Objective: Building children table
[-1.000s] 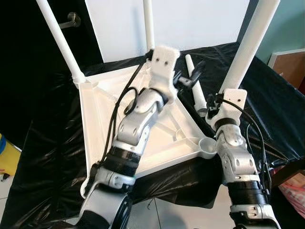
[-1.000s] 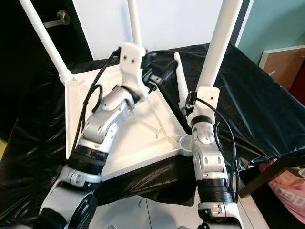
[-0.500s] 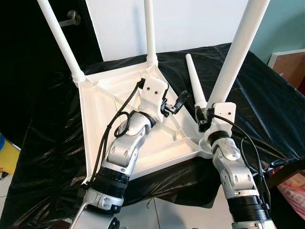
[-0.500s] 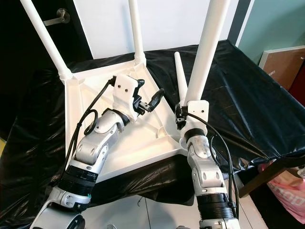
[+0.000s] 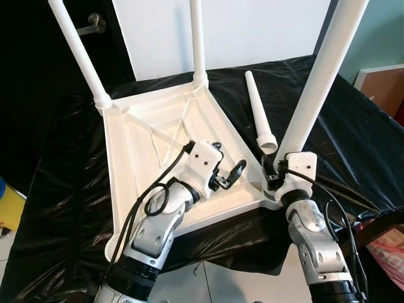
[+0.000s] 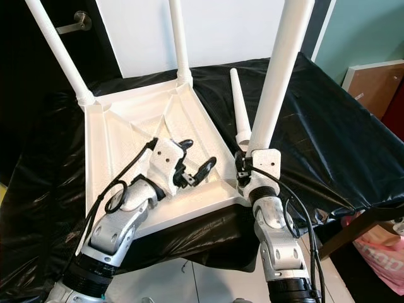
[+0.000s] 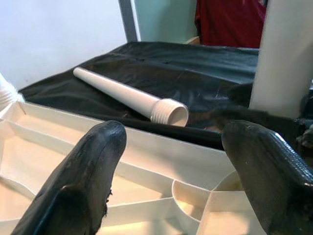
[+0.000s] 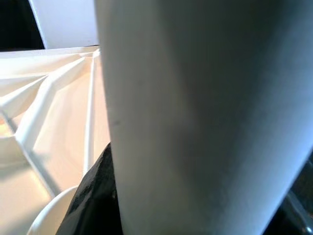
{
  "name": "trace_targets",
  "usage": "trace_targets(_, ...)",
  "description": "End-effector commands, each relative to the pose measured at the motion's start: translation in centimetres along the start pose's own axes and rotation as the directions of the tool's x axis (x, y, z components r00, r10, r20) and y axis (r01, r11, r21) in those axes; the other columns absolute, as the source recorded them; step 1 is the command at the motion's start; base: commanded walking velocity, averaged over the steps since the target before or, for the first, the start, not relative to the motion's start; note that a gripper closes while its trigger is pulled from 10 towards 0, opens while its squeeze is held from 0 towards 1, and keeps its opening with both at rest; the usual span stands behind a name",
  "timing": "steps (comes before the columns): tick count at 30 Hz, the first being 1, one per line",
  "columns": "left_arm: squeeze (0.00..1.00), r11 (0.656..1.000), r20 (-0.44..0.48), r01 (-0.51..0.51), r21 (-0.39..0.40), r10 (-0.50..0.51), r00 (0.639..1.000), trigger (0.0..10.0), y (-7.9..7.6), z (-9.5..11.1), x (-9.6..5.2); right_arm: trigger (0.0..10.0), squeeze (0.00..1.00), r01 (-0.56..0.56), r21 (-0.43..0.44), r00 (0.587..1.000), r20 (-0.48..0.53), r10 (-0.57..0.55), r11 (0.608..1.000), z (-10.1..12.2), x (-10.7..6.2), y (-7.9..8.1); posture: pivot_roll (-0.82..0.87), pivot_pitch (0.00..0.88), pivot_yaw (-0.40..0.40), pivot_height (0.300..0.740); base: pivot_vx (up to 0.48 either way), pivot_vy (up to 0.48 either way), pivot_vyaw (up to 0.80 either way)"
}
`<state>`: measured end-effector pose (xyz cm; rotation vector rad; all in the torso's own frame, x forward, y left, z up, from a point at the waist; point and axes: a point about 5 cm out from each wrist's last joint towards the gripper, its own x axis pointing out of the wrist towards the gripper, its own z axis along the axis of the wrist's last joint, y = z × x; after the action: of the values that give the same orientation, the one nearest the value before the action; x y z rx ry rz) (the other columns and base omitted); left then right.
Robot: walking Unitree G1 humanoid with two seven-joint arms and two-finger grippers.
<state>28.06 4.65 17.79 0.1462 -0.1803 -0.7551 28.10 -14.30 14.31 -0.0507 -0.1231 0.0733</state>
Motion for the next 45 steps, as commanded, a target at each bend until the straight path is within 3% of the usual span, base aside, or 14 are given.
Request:
trace_targets(1,0.00,0.999,-0.019,0.053,-0.004,-0.053,0.998,10.0,-0.5,-0.3,-0.6,10.0,0.00,-0.012,-0.012,1.000,0.025,0.013,1.000,0.4,-0.3,0.2,-0.19,0.068,0.023,0.740,0.000,0.000,0.00)
trace_targets(4,0.00,0.996,-0.029,0.081,-0.040,-0.082,0.996,10.0,-0.9,-0.6,-1.0,10.0,0.00,-0.005,0.001,1.000,0.018,0.005,1.000,0.4,-0.7,0.0,-0.20,0.072,0.021,0.740,0.000,0.000,0.00)
trace_targets(14,0.00,0.989,-0.038,0.143,-0.031,-0.144,0.989,10.0,-1.6,-0.6,-1.2,10.0,0.00,-0.021,-0.004,1.000,-0.015,0.021,1.000,-0.8,-1.0,0.0,-0.21,0.074,0.017,0.740,0.000,0.000,0.00)
trace_targets(20,0.00,0.986,-0.037,0.163,-0.014,-0.164,0.986,10.0,-2.0,-0.5,-1.1,10.0,0.00,-0.009,-0.008,0.997,-0.072,0.009,1.000,-2.7,-1.5,-1.1,-0.20,0.063,0.018,0.740,0.000,0.000,0.00)
trace_targets(30,0.00,0.986,-0.054,0.169,0.000,-0.169,0.984,10.0,-1.5,-0.3,-1.2,10.0,0.00,-0.216,-0.141,0.976,-0.059,0.209,0.966,-4.2,-2.5,-0.7,-0.19,0.046,0.041,0.740,0.000,0.000,0.00)
trace_targets(34,0.00,0.984,-0.056,0.175,0.005,-0.175,0.983,10.0,-1.5,-0.3,-1.2,10.0,0.00,-0.249,-0.146,0.968,-0.060,0.243,0.957,-4.4,-2.7,-0.6,-0.19,0.045,0.044,0.740,0.000,0.000,0.00)
trace_targets(40,0.00,0.982,-0.059,0.190,0.010,-0.189,0.980,10.0,-1.4,-0.2,-1.2,10.0,0.00,-0.328,-0.118,0.944,-0.072,0.322,0.937,-4.9,-3.1,-0.1,-0.19,0.039,0.054,0.740,0.000,0.000,0.00)
trace_targets(43,0.00,0.980,-0.059,0.197,0.012,-0.196,0.979,10.0,-1.5,-0.1,-1.0,10.0,0.00,-0.334,-0.055,0.941,-0.081,0.329,0.941,-5.1,-3.1,0.1,-0.20,0.037,0.057,0.740,0.000,0.000,0.00)
trace_targets(45,0.00,0.979,-0.059,0.203,0.014,-0.202,0.978,10.0,-1.5,0.0,-1.0,10.0,0.00,-0.329,0.037,0.937,-0.112,0.331,0.944,-5.1,-2.9,0.5,-0.20,0.034,0.057,0.740,0.000,0.000,0.00)
